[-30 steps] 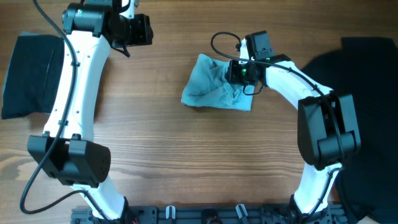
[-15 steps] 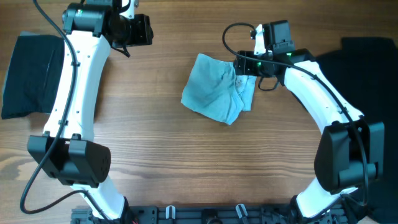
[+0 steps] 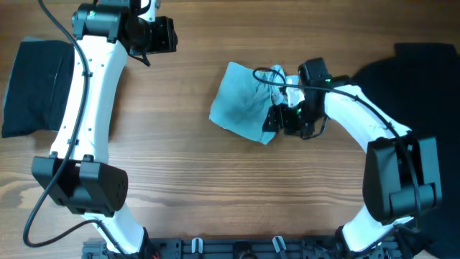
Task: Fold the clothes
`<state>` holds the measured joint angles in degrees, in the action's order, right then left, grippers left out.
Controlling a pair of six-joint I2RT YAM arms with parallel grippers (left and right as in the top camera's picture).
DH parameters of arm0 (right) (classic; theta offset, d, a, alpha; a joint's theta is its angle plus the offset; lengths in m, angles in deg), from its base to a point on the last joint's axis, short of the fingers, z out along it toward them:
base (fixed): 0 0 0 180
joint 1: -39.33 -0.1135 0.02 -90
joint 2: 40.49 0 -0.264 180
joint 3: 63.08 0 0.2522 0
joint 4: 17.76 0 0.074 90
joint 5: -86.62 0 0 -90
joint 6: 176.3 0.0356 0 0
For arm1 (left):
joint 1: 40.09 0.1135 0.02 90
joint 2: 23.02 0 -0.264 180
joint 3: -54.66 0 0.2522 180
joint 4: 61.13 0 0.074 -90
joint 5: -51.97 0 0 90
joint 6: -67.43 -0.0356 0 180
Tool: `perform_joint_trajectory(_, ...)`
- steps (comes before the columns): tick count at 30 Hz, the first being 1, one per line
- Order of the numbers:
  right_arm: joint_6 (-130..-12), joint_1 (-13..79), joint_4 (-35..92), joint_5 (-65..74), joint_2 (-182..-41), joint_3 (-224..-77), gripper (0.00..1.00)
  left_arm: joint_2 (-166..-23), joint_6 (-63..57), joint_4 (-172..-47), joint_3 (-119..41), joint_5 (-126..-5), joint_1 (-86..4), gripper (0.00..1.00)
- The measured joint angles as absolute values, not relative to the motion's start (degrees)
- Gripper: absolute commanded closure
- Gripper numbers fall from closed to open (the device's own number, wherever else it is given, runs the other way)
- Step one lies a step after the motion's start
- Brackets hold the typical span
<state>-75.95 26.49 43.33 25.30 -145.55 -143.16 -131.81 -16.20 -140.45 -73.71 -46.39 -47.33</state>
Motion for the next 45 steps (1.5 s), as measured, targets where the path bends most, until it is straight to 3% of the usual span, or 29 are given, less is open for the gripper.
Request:
perform_joint_trajectory(4, -74.8, 24.6, 38.1, 26.8, -145.5, -141.9, 0.4, -131.8, -16.2, -140.1, -73.7, -46.4, -47.3, 0.41)
perform_joint_trajectory(8, -70.9, 23.3, 33.2, 26.0, -146.1, -140.7, 0.5, -131.8, -16.2, -139.8, -73.7, -46.4, -47.3, 0.41)
perform_joint_trajectory(15, -68.1, 23.3, 39.1, 25.5, -148.7, -140.0, 0.5, -131.8, -16.2, -139.8, -73.7, -46.4, -47.3, 0.4)
perform_joint_trajectory(19, -67.3, 23.3, 32.9, 25.6, -149.1, -139.9, 0.51, -131.8, -16.2, -139.8, -73.7, -46.4, -47.3, 0.4)
perform_joint_trajectory(20, -67.2, 23.3, 32.0, 25.7, -149.1, -139.9, 0.57, -131.8, -16.2, -139.8, -73.7, -46.4, -47.3, 0.4)
perform_joint_trajectory(22, -66.8, 23.3, 30.0, 25.8, -149.1, -139.9, 0.94, -131.8, -16.2, -139.6, -73.7, -46.4, -47.3, 0.4)
perform_joint_trajectory(32, -70.2, 24.6, 30.4, 25.6, -146.9, -144.3, 0.96, -131.8, -16.2, -138.7, -73.7, -46.1, -47.3, 0.38)
perform_joint_trajectory(37, -74.3, 31.3, 31.0, 19.9, -142.8, -146.0, 0.96, -131.8, -16.2, -138.3, -73.7, -46.0, -47.3, 0.38)
perform_joint_trajectory(38, -75.4, 32.6, 31.4, 18.4, -142.7, -146.0, 0.88, -131.8, -16.2, -138.3, -73.7, -46.0, -47.3, 0.38)
perform_joint_trajectory(39, -76.0, 33.3, 31.5, 17.7, -142.8, -146.0, 0.71, -131.8, -16.2, -138.2, -73.7, -46.0, -47.3, 0.38)
perform_joint_trajectory(40, -77.4, 34.0, 31.7, 16.8, -142.8, -146.0, 0.41, -131.8, -16.2, -138.0, -73.7, -46.0, -47.3, 0.38)
perform_joint_trajectory(42, -79.7, 34.7, 34.0, 16.1, -142.8, -146.0, 0.14, -131.8, -16.2, -137.8, -73.7, -46.0, -47.3, 0.37)
perform_joint_trajectory(43, -81.5, 34.6, 35.9, 16.0, -142.8, -146.0, 0.09, -131.8, -16.2, -137.9, -73.7, -46.0, -47.3, 0.34)
perform_joint_trajectory(45, -83.3, 34.6, 37.6, 15.8, -142.8, -146.0, 0.11, -131.8, -16.2, -137.7, -73.7, -46.0, -47.3, 0.28)
